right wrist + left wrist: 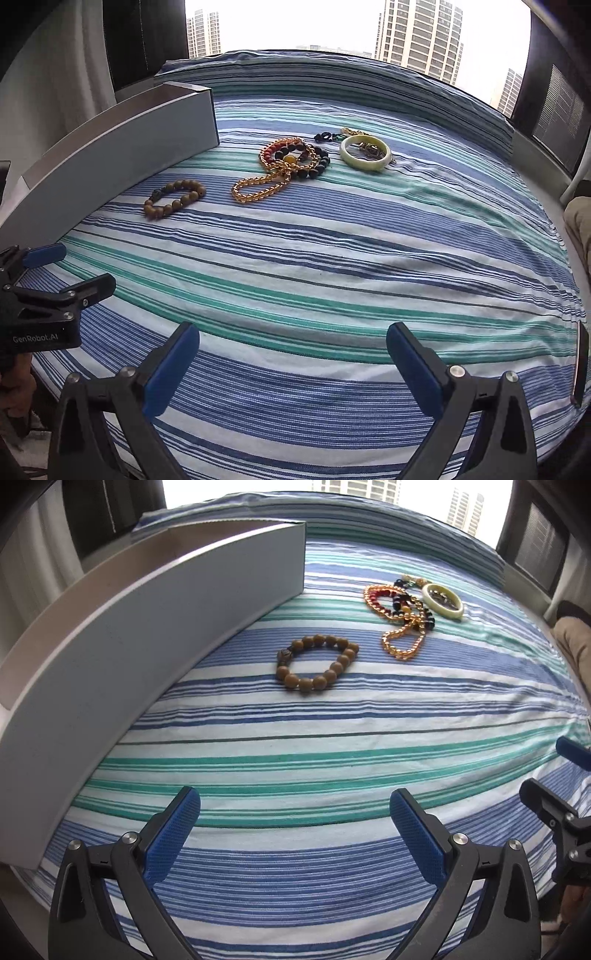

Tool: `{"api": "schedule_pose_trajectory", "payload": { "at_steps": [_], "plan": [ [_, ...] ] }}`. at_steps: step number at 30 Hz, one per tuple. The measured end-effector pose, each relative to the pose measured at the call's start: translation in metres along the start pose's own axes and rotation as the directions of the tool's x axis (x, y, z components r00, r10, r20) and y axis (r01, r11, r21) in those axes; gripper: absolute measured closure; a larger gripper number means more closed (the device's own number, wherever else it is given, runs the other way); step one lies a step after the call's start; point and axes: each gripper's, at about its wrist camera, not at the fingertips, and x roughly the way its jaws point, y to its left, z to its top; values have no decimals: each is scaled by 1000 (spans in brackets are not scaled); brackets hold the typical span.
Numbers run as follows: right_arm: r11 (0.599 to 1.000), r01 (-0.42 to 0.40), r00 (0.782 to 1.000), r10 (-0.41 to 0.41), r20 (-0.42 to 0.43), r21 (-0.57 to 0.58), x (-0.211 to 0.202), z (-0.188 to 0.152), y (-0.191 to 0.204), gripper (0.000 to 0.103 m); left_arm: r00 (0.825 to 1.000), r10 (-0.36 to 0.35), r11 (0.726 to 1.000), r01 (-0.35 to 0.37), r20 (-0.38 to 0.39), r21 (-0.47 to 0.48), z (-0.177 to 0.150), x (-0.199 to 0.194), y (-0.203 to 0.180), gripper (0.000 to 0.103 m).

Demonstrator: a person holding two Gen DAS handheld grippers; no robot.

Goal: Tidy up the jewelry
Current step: 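Move both tools back over the remaining bracelets on the bed, then grasp the wooden bead bracelet with the left tool while the right tool grasps the gold bead chain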

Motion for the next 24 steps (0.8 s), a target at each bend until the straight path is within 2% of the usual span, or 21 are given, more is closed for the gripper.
{"api": "schedule_pose_trajectory", "payload": {
  "at_steps": [4, 10, 12, 16, 20, 23, 24],
  "plan": [
    [999, -38, 999, 38, -14, 9, 7, 3, 1, 0, 999, -45, 999, 46, -18, 8, 17, 12, 12, 1],
    [996, -86, 996, 86, -15, 10, 15, 20, 3, 0, 997, -60, 989, 65, -39, 132, 63, 44, 5, 1],
    [994, -109, 994, 109, -7, 18, 17, 31, 1, 0, 997, -67, 983, 73, -45, 167, 75, 58, -1, 1],
    [987, -162, 987, 162, -10, 18, 32, 60, -11, 0, 998, -37, 976, 46, -45, 214, 86, 78, -10, 1],
    [982, -181, 983, 181, -10, 46, 64, 93, -28, 0, 997, -63, 976, 70, -38, 209, 90, 82, -7, 1],
    [978, -203, 979, 204, -2, 50, 91, 117, -31, 1, 996, -81, 977, 84, -24, 195, 90, 80, -4, 12],
    [977, -208, 978, 209, -3, 39, 99, 123, -27, 6, 996, -88, 975, 90, -19, 201, 89, 78, -2, 20]
  ]
}}
